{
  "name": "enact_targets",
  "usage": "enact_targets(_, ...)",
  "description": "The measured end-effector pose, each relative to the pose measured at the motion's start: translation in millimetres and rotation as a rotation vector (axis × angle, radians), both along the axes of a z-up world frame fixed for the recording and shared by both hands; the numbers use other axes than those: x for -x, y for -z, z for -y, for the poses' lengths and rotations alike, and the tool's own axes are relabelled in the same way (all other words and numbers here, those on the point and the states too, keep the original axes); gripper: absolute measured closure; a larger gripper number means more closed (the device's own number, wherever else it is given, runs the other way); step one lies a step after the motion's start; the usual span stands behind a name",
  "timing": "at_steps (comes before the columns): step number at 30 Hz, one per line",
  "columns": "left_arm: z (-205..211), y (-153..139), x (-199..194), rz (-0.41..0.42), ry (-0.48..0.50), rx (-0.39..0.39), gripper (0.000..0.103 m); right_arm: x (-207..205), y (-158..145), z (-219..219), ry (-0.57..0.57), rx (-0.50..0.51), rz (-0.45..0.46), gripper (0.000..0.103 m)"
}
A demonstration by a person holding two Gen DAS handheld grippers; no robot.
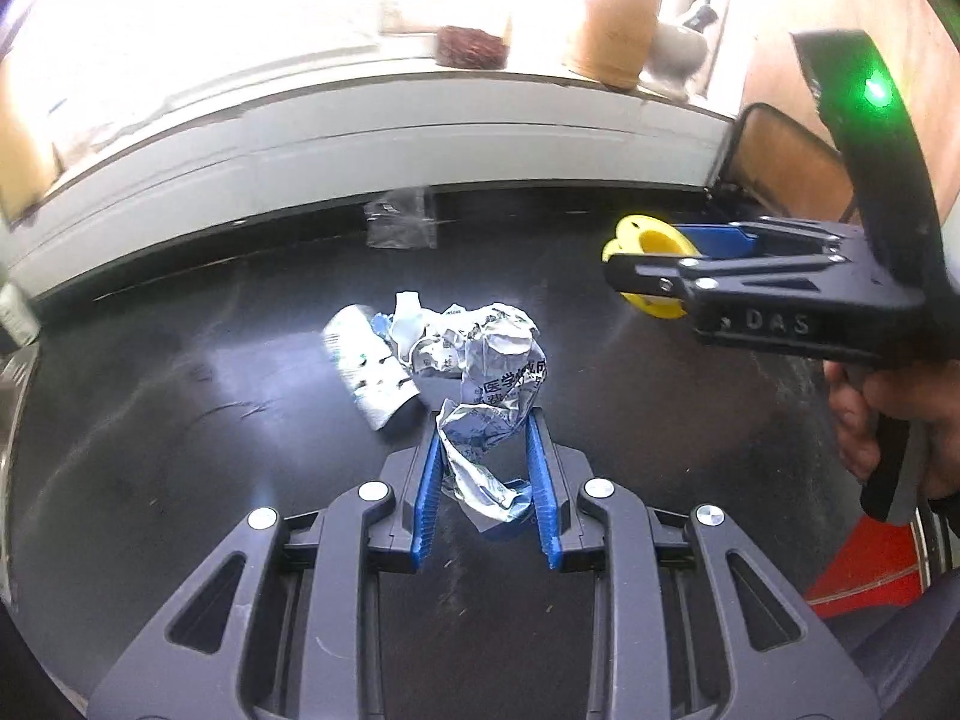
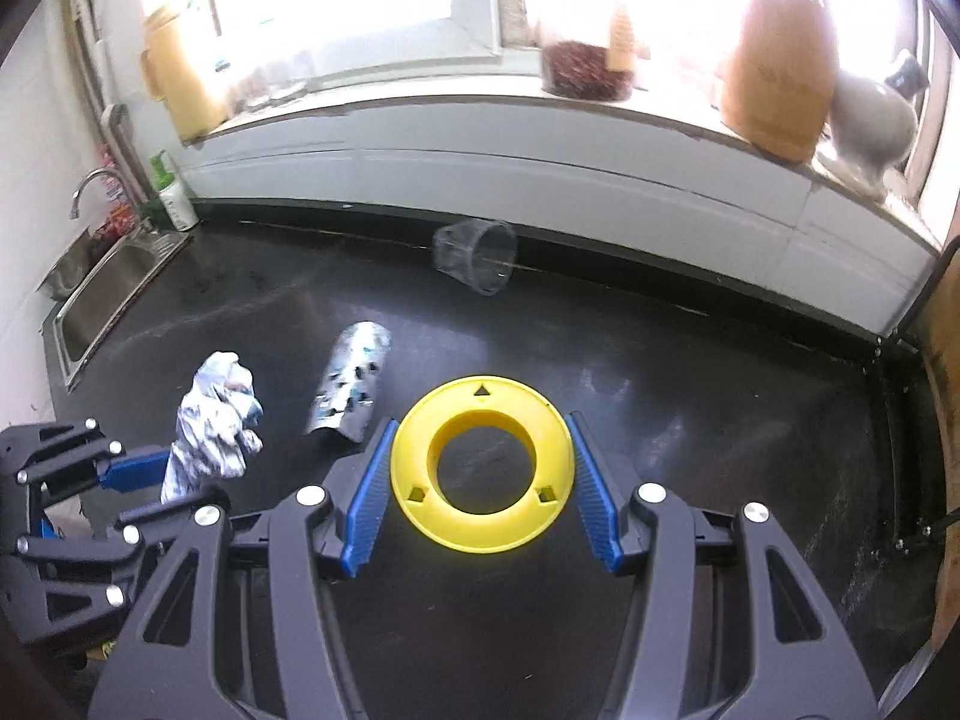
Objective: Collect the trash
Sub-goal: 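Carry foil and yellow tape roll to the black bin and open both tools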
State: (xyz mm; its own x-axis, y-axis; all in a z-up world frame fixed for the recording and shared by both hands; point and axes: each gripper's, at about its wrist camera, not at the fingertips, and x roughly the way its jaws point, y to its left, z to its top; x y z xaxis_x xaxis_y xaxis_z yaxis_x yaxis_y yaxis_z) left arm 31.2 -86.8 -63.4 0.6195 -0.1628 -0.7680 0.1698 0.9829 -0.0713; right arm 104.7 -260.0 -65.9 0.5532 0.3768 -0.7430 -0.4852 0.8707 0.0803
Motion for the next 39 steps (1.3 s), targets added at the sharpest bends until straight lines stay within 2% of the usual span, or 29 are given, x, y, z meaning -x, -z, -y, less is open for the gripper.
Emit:
enact_targets(9, -43.9, -19.0, 55.8, -0.001, -0.116, -0.052, 0.077, 55.2, -20.4, -38.5, -0.066, -0.002, 0.03, 0.048)
enact_targets(18, -117.4, -19.6, 134.4, -0.015, -0.316, -0.091, 0.077, 114.6, -28.4, -123.5, -0.257, 0.004, 0.012, 0.048)
enact_targets(25, -188.6, -12.2, 221.7, -0.05, -0.549, -0.09, 0.077, 174.5, -28.8, -222.7, -0.511, 0.007, -0.015, 0.048)
enact_targets(31, -248.1, 3.6, 306.2, -0.096, -0.793, -0.047, 0.077, 234.7, -24.3, -311.9, -0.743, 0.023, -0.041, 0.048)
enact_targets(36, -286.9, 29.6, 381.0, -0.15, -0.978, -0.001, 0.077, 295.0, -7.5, -381.7, -0.937, 0.042, -0.082, 0.048)
enact_targets(39, -301.6, 45.9, 412.4, -0.173, -1.05, 0.009, 0.077, 333.4, 13.2, -424.6, -1.048, 0.047, -0.152, 0.048)
